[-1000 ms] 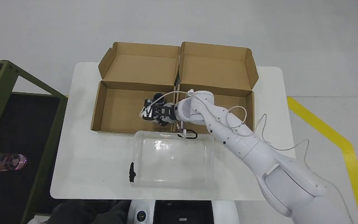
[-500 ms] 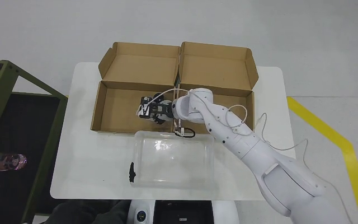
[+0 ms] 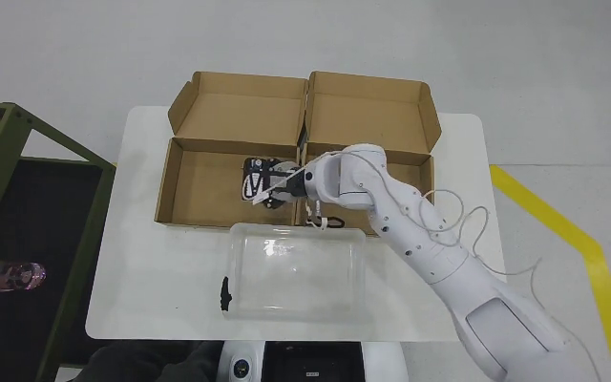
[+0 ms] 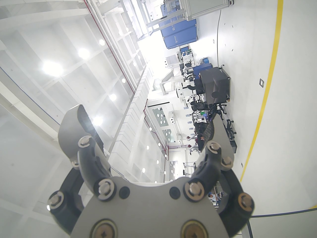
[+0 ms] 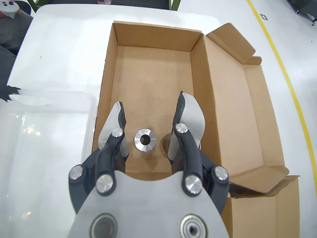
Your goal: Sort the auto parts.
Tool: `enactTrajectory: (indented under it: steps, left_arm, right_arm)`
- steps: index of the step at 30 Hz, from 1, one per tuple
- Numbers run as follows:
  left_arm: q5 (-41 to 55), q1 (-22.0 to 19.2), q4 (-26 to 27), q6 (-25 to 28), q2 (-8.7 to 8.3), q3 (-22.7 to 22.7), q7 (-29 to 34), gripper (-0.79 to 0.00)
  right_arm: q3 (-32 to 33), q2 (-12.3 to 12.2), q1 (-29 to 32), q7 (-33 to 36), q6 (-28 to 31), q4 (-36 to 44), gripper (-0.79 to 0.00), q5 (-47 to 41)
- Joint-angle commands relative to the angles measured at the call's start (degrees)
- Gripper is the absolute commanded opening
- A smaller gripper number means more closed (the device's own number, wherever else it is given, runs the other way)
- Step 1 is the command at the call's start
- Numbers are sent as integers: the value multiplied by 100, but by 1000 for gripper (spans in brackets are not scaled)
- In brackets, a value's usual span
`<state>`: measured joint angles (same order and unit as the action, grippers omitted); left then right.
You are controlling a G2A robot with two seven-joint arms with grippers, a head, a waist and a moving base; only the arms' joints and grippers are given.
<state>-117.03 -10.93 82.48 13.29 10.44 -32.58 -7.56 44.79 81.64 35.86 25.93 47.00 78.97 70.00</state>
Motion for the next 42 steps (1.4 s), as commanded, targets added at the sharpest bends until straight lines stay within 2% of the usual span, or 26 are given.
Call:
enactTrajectory:
  steps: [1,3,7,10,18,20,23,25,26,28,31,42]
  left_arm:
    - [0,0,0,0,0,0,0,0]
    - [0,0,0,0,0,0,0,0]
    - [0,0,0,0,0,0,0,0]
    - [0,0,0,0,0,0,0,0]
    - [0,0,0,0,0,0,0,0]
    - [0,0,0,0,0,0,0,0]
    - [0,0,0,0,0,0,0,0]
    - [0,0,0,0,0,0,0,0]
    - [0,0,0,0,0,0,0,0]
    - [0,0,0,0,0,0,0,0]
    - [0,0,0,0,0,0,0,0]
    - [0,0,0,0,0,0,0,0]
  right_arm:
    - [234,-90,233,53,78,370,-397,-56]
    - [499,-189,499,115,145,767,-394,-108]
    - [1011,-371,1089,149,284,1529,-326,-182]
    - [1370,-493,1514,87,435,1984,-311,-140]
    - [2250,-754,2457,-369,909,2497,-283,-65]
    - [2460,-804,2651,-564,959,2531,-283,-65]
    - [2744,-867,2914,-885,986,2514,-323,-12]
    - [2937,-900,3084,-1186,917,2515,-317,29]
    - [3042,-918,3173,-1342,903,2519,-292,80]
    - [3256,-952,3377,-1693,822,2540,-163,196]
    - [3526,-1004,3675,-2157,756,2571,-132,476]
    - [4433,-1159,4712,-3645,36,2604,-148,1384]
